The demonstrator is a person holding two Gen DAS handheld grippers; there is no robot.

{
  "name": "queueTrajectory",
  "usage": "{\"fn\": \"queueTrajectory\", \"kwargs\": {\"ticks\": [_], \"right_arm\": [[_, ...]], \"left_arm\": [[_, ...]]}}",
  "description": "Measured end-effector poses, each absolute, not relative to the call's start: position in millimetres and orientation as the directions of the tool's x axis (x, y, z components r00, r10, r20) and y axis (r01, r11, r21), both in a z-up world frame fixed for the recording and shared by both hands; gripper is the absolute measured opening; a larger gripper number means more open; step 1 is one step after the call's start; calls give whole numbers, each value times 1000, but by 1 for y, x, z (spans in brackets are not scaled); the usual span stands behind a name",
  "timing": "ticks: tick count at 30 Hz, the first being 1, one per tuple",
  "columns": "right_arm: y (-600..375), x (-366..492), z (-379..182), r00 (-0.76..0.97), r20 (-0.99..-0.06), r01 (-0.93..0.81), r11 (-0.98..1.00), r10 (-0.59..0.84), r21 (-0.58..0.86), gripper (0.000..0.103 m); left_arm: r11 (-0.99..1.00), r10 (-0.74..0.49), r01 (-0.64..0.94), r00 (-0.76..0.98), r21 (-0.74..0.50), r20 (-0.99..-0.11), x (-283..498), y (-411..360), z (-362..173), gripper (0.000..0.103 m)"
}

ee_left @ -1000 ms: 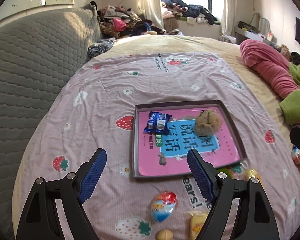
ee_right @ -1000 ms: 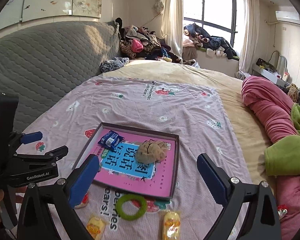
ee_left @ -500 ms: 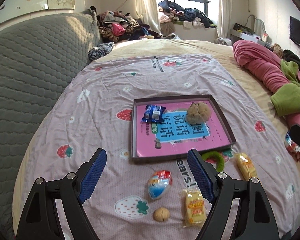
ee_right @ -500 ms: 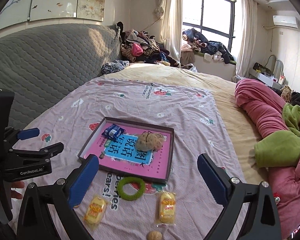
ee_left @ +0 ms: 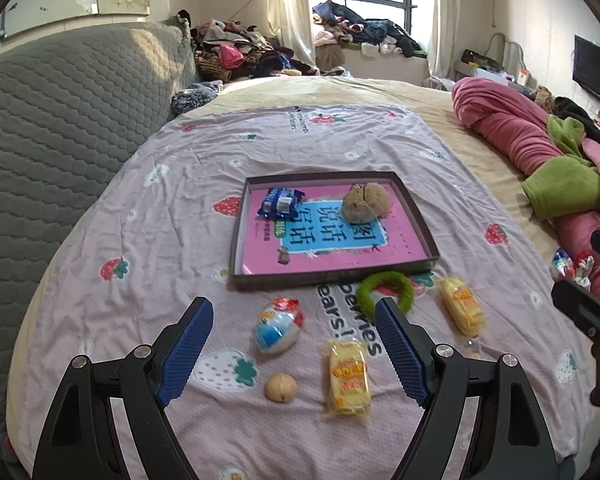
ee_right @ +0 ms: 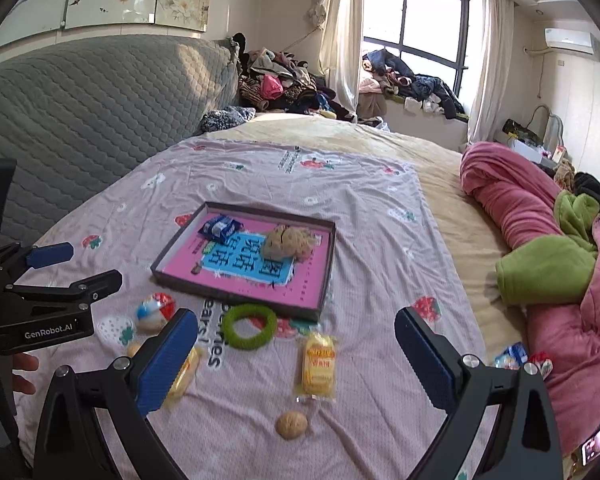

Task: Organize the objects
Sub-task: 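Withdraw both open tools back from the tray, then grasp the yellow rice-cracker packet with the left tool while the right tool grasps a walnut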

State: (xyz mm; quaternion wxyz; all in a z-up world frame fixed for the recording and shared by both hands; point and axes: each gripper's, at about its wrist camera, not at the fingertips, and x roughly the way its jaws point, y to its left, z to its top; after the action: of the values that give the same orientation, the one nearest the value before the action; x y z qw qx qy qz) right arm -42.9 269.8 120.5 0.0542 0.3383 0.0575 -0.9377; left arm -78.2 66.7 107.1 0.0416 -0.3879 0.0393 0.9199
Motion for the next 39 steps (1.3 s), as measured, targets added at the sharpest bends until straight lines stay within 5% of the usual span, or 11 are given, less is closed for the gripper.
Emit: {"fn": "queueTrajectory", "kwargs": {"ticks": [39], "right_arm": [[291,4,66,-727,-686,108,-991,-22,-83,100]], "left_arm": [[-985,78,-168,-658,45,-749,-26,99,48,84]]}}
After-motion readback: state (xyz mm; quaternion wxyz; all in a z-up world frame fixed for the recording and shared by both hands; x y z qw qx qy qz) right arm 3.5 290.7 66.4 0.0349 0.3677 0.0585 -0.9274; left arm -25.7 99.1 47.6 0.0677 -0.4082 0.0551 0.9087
